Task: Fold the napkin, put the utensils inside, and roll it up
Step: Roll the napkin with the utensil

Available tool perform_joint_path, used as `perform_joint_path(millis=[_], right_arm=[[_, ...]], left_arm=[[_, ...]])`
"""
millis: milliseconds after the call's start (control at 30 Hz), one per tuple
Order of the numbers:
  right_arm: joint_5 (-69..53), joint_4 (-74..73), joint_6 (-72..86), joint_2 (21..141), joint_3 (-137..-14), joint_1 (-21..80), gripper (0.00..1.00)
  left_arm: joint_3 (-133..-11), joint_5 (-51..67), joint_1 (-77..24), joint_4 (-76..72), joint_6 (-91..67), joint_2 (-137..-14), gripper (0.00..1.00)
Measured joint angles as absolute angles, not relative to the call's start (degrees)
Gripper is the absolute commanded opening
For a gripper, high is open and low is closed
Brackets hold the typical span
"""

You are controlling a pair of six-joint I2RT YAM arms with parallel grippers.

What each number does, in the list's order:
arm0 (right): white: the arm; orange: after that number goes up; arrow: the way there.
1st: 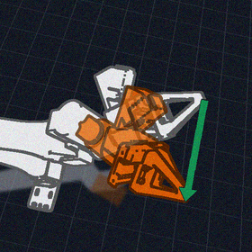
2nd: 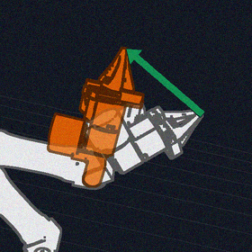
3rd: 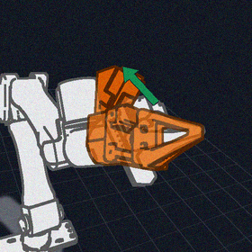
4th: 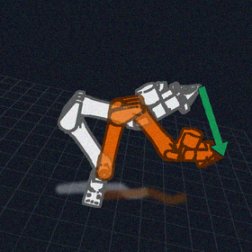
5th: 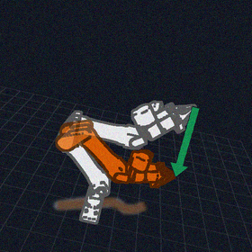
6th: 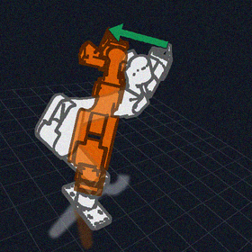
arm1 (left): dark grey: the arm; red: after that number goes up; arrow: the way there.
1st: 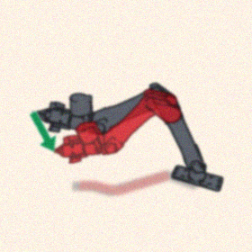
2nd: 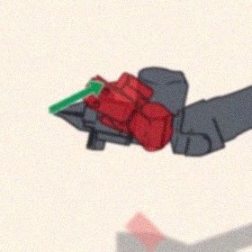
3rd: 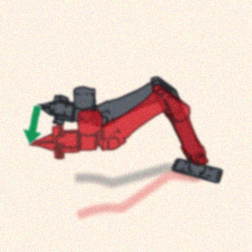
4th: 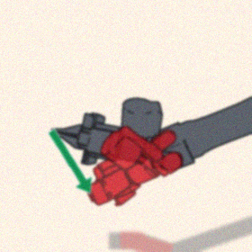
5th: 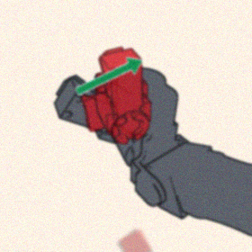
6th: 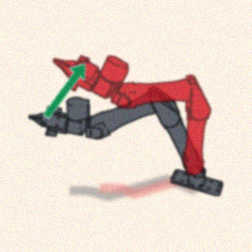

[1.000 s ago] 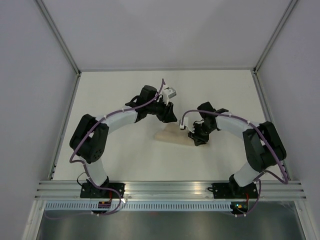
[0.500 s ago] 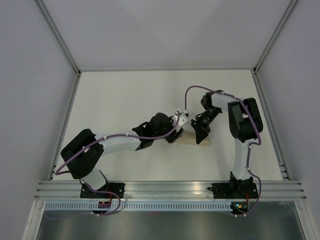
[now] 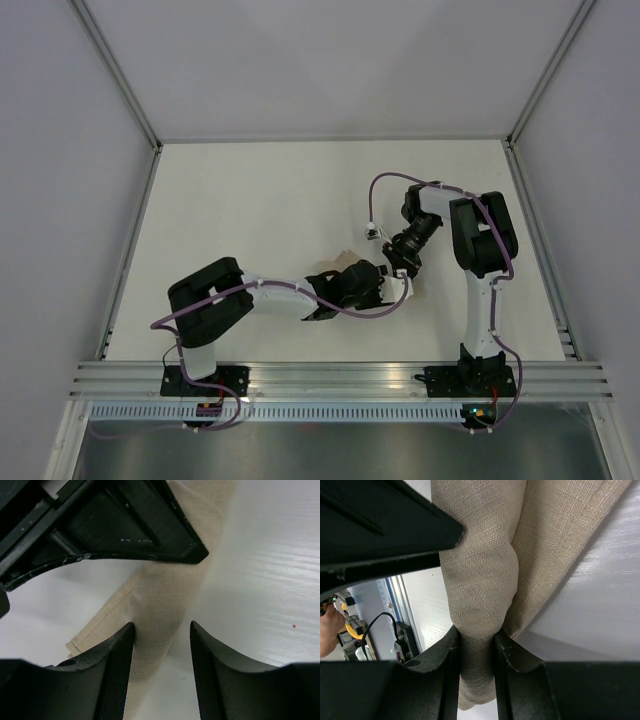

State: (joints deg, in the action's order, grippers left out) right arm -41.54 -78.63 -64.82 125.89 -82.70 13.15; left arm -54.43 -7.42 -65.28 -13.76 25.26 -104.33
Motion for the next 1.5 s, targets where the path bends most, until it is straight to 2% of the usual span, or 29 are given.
perform_joint_path(millis=[133,333,433,567,667,767,800,933,1167,1200,1500], right_arm=[[-41.67,-79.31,-64.79,126.50,-83.22,12.99,0.15],[-41.67,-79.72,-64.77,126.89,-83.64,12.88,0.15],[-41.74,-80.01,-64.73,127.20,-83.85,12.78,0.16],[-41.74,-80.03,-64.64,127.24,-83.85,12.58,0.19],[-41.65,-80.07,-64.55,127.24,-83.85,12.40,0.25],[-41.54,-80.09,-64.40,127.24,-83.85,12.25,0.39],[-41.58,-80.09,-64.18,127.24,-83.85,12.25,0.48],[-42.04,-80.99,-62.63,126.52,-83.59,12.19,0.60],[-41.12,-77.89,-62.00,121.89,-81.43,11.27,0.68],[-41.19,-77.32,-61.84,121.30,-81.34,10.94,0.72],[-42.94,-68.73,-58.92,114.17,-81.10,5.26,0.73]], left_arm=[[-55.90,-7.64,-66.15,-12.80,27.40,-105.82,0.54],[-57.91,-7.88,-65.98,-11.99,29.43,-108.29,0.46],[-58.87,-7.73,-65.67,-11.22,29.91,-109.01,0.37],[-60.58,-6.50,-65.23,-8.78,30.35,-109.36,0.21],[-61.84,-5.21,-65.04,-6.76,30.85,-109.49,0.13],[-63.44,-3.31,-64.38,-4.29,30.87,-109.91,0.09],[-63.86,-2.68,-64.14,-3.66,30.87,-110.00,0.09],[-66.22,0.45,-63.11,-0.58,30.87,-110.76,0.07],[-69.60,5.32,-61.39,2.31,30.76,-112.42,0.07],[-70.08,6.15,-61.04,2.61,30.74,-112.68,0.07],[-73.47,12.19,-58.92,6.48,30.11,-114.17,0.07]])
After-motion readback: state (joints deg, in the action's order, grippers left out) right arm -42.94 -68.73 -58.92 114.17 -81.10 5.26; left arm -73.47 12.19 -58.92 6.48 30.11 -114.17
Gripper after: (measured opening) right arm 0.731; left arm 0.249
